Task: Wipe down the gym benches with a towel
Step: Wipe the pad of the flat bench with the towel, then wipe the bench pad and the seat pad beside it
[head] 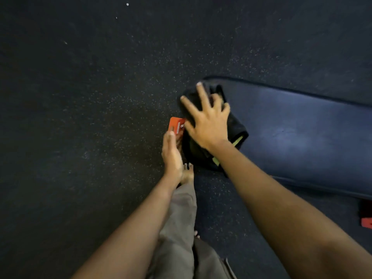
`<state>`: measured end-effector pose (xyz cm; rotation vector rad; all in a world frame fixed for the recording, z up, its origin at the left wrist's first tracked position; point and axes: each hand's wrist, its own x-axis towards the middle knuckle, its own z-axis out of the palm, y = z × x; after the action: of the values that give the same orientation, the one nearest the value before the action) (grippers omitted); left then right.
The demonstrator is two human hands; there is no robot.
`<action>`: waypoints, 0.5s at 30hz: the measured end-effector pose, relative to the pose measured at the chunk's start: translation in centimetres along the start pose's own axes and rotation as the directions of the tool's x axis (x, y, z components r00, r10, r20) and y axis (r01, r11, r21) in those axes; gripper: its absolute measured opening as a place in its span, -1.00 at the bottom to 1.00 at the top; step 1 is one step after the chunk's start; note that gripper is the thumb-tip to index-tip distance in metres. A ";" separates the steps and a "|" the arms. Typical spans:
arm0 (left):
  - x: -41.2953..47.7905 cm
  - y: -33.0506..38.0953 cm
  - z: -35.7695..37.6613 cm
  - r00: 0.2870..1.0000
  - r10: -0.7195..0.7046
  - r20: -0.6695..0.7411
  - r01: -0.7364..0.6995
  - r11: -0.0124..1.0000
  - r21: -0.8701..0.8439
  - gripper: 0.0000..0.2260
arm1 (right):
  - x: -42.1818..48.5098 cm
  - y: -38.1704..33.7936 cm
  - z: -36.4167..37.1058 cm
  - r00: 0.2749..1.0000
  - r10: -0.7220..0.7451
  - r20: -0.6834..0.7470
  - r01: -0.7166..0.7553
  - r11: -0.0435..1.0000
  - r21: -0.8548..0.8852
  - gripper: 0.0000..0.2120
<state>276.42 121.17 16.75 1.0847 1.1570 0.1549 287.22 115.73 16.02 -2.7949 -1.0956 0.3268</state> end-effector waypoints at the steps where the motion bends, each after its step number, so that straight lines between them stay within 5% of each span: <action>1: -0.6 0.1 -0.3 0.997 -0.072 0.016 0.074 0.991 -0.113 -0.75 | -1.9 -0.8 0.6 0.999 -0.053 -0.007 0.052 0.998 -0.025 -0.43; 4: -2.3 -0.4 -1.7 0.981 -0.172 0.095 0.191 0.947 -0.260 -0.59 | -7.3 -2.1 2.1 0.992 -0.122 -0.026 0.120 0.991 -0.060 -0.44; 9: -6.8 -2.2 -4.0 0.974 -0.184 0.136 0.205 0.965 -0.161 -0.47 | -15.8 0.2 2.3 0.995 -0.102 -0.018 0.101 0.992 -0.077 -0.28; 12: -10.3 -0.9 -4.6 0.977 -0.116 0.180 0.135 0.986 -0.096 -0.46 | -18.8 2.0 -0.6 0.978 0.209 0.012 -0.209 0.970 0.120 -0.33; 15: -14.0 2.7 -3.2 0.968 -0.033 0.250 0.061 0.993 -0.103 -0.45 | -21.0 2.6 -5.8 0.887 0.454 -0.083 -0.343 0.768 0.541 -0.39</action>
<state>268.68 116.02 28.03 0.9487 0.9375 0.0436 275.28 99.30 24.38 -2.4626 -0.2795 0.2977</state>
